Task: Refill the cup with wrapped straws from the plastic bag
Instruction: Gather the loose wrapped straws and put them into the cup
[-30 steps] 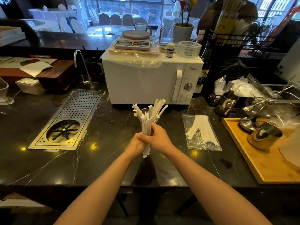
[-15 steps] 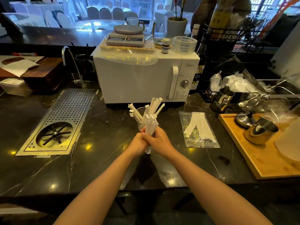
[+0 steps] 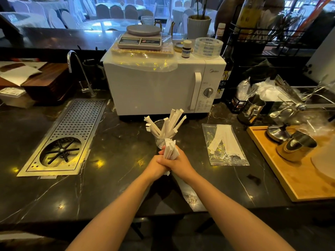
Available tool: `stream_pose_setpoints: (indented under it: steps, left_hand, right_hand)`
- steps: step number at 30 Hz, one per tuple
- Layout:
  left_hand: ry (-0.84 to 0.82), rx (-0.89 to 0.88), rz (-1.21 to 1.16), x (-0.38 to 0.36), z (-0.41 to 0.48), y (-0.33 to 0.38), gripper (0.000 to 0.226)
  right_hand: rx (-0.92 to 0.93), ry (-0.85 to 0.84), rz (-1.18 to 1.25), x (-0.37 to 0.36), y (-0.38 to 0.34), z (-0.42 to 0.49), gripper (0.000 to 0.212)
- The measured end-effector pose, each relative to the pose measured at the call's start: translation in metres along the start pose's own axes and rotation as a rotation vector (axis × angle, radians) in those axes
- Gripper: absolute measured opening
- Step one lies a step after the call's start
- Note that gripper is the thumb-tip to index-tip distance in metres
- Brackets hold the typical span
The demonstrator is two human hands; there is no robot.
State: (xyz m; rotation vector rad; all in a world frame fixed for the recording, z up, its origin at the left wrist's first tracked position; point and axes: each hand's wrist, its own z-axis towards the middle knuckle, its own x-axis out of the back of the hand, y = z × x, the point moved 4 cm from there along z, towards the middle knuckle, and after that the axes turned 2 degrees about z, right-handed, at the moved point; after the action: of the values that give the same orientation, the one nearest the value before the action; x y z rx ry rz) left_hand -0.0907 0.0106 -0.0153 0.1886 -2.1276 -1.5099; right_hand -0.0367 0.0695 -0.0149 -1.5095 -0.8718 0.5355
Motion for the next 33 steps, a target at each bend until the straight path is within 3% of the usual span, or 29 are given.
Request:
stream_pose_setpoints:
  steps: [9, 18, 28, 33]
  left_hand:
    - [-0.028, 0.07, 0.021, 0.014, 0.002, 0.005, 0.031]
    - [-0.018, -0.063, 0.095, 0.033, -0.002, 0.047, 0.03]
    - [0.151, -0.243, 0.16, 0.061, 0.008, 0.144, 0.025]
    - [0.239, -0.287, 0.147, 0.069, 0.018, 0.171, 0.026]
  right_hand:
    - [-0.001, 0.036, 0.0, -0.001, -0.007, 0.008, 0.03]
    - [0.131, -0.006, -0.058, 0.009, -0.06, 0.008, 0.029]
    - [0.366, -0.031, -0.064, 0.046, -0.158, 0.031, 0.029]
    - [0.373, -0.009, 0.004, 0.054, -0.181, 0.047, 0.03]
